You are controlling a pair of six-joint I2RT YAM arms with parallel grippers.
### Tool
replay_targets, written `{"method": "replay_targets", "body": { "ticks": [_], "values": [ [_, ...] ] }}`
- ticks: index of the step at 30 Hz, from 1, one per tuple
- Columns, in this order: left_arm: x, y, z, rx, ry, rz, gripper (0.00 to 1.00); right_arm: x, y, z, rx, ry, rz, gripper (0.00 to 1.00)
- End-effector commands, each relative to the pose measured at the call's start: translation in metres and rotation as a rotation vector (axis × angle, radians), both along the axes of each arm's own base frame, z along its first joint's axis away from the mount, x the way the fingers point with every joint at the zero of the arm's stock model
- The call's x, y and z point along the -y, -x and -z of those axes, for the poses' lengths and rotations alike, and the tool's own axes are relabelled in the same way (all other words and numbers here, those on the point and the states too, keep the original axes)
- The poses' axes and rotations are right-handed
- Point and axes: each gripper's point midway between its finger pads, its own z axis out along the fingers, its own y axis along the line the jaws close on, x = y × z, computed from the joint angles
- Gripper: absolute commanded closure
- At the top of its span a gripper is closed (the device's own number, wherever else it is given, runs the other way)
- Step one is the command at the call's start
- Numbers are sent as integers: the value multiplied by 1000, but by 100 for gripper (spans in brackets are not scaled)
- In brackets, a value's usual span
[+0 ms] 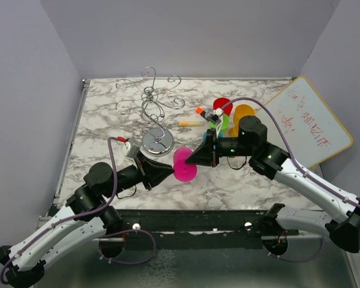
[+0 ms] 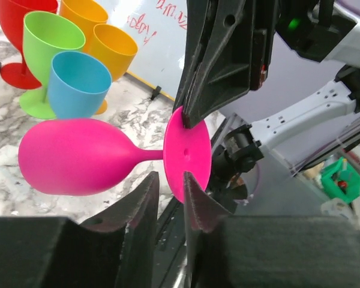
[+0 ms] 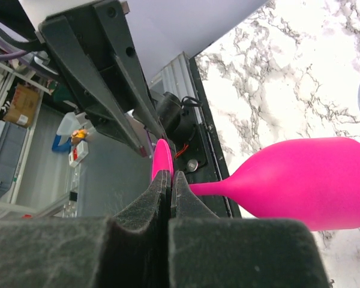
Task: Take the wine glass off the wine glass rack
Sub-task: Place the wine glass at the center of the board.
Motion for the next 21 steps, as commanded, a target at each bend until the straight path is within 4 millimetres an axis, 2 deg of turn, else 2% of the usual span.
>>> {"method": "replay_targets", "body": {
  "ticks": [1,2,4,6,7,14,17,19,21],
  "values": [
    [3,-2,3,21,-7,7,62,2,0,-9,20,-57,27,99],
    [6,0,3,23,-5,25,54,2,1,-9,19,-58,22,99],
    [9,3,0,31,7,49,45,2,1,-8,15,-55,19,99],
    [11,3,-2,22,25,53,40,1,1,-9,12,-57,18,99],
    [12,2,-1,11,24,53,40,1,2,-10,10,-61,11,99],
    [21,2,12,-27,-8,88,55,1,3,-8,-8,-67,14,99],
    [20,4,11,-37,7,91,70,1,3,-7,-8,-67,16,99],
    [19,3,3,-29,49,80,76,1,2,-7,-9,-66,20,99],
    [17,2,-2,-18,87,65,87,0,3,-8,-10,-67,11,99]
  ]
}}
